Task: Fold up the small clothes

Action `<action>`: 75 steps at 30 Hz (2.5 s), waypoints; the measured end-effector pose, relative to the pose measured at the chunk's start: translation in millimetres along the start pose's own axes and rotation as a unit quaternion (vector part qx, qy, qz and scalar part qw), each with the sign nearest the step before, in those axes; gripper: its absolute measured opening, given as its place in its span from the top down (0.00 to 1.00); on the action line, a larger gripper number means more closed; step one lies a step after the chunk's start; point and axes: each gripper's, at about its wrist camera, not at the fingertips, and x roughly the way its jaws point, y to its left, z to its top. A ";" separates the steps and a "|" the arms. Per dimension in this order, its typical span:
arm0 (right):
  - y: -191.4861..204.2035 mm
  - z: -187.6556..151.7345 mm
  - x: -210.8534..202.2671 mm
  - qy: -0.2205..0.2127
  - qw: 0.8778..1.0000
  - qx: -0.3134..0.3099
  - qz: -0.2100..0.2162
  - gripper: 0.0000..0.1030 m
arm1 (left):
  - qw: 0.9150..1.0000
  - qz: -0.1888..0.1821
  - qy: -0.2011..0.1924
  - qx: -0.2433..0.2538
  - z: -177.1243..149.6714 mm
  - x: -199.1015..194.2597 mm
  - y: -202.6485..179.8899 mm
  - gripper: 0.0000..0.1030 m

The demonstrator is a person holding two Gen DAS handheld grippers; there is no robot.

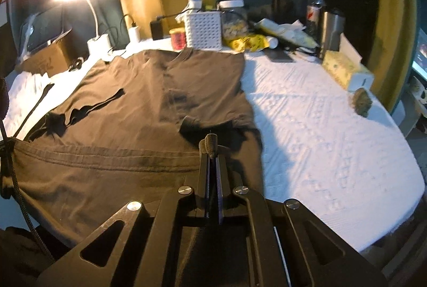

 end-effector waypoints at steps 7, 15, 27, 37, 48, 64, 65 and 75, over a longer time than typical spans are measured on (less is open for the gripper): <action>-18.0 5.7 -18.5 -0.021 1.000 0.009 -0.021 0.95 | 0.999 -0.001 -0.041 -0.003 21.0 -17.9 2.2 0.94; -37.2 10.4 -32.4 -0.041 0.998 0.027 -0.034 0.95 | 0.997 0.003 -0.072 0.011 46.5 -29.0 0.9 0.94; -60.4 22.7 -47.5 -0.076 0.994 0.058 -0.045 0.95 | 0.993 0.018 -0.113 0.029 83.2 -43.6 0.8 0.94; -70.5 44.0 -51.2 -0.098 0.992 0.067 -0.044 0.95 | 0.990 0.025 -0.136 0.037 110.2 -43.7 0.9 0.94; -71.9 78.7 -45.8 -0.116 0.991 0.054 -0.042 0.95 | 0.988 0.025 -0.148 0.043 135.0 -26.4 0.0 0.95; -75.4 129.6 -14.3 -0.123 0.991 0.036 -0.041 0.95 | 0.987 0.025 -0.154 0.036 169.9 7.5 7.5 0.95; -75.6 133.6 -10.3 -0.123 0.991 0.036 -0.041 0.95 | 0.987 0.026 -0.156 0.037 172.9 9.8 7.9 0.95; -77.2 166.9 23.1 -0.121 0.992 0.022 -0.036 0.95 | 0.987 0.031 -0.152 0.043 199.3 44.4 12.4 0.95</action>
